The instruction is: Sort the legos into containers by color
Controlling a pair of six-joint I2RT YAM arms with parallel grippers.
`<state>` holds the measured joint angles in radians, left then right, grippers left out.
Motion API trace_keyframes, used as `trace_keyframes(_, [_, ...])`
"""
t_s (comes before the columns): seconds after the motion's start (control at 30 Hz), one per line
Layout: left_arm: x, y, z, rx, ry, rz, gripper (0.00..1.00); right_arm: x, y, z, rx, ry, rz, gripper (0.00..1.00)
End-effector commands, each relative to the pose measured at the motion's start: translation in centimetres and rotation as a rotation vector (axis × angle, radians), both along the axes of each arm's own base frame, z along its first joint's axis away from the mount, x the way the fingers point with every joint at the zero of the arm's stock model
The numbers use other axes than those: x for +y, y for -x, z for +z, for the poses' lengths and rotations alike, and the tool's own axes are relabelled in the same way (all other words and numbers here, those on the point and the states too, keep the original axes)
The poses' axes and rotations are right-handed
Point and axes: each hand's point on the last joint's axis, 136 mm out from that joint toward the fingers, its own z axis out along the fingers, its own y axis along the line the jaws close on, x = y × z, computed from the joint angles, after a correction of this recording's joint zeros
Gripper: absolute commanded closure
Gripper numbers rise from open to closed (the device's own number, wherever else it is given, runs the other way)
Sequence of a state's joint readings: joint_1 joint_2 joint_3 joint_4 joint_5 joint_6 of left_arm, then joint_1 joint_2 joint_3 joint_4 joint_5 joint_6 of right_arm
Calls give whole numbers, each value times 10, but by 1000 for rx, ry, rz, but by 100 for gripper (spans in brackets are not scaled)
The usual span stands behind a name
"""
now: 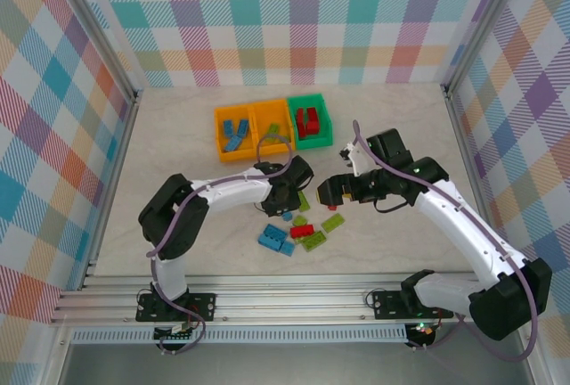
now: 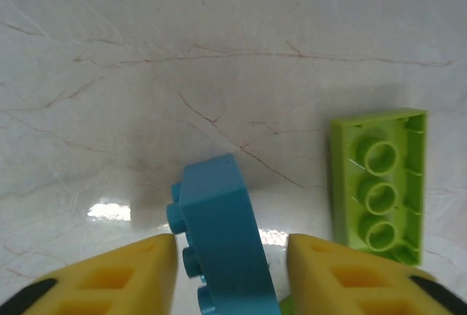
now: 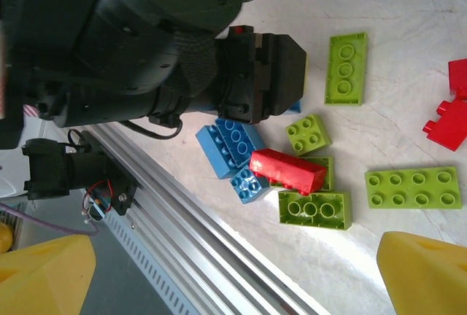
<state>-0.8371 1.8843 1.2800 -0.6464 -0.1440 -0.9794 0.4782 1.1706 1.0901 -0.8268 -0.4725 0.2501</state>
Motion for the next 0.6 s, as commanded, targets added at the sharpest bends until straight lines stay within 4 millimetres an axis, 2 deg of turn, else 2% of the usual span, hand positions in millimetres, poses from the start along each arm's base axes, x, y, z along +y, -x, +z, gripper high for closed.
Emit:
trace_keyframes(0.0, [-3, 1, -8, 13, 12, 15, 62, 0, 4, 2, -2, -4, 15, 0])
trace_keyframes(0.17, [9, 0, -15, 19, -25, 34, 74, -1, 0, 2, -15, 6, 5, 0])
trace_keyframes(0.23, [14, -6, -9, 7, -26, 42, 82, -2, -2, 2, -14, 10, -3, 0])
trace_keyframes(0.3, [17, -16, 6, -24, 0, 44, 88, -1, -1, 4, -11, 5, -6, 0])
trace_keyframes(0.37, [25, -30, 33, -78, 13, 41, 90, -1, -2, 7, -15, 3, -14, 0])
trace_keyframes(0.4, [32, -40, 54, -124, 12, 42, 90, -3, -4, 7, -22, 9, -27, 0])
trace_keyframes(0.47, [53, -59, 94, -225, -29, 49, 90, -7, -8, 7, -44, 28, -60, 1])
trace_keyframes(0.53, [83, -81, 131, -334, -106, 73, 89, -10, -11, 7, -62, 38, -83, 0])
trace_keyframes(0.57, [96, -91, 142, -371, -134, 88, 89, -10, -12, 8, -67, 34, -85, 0])
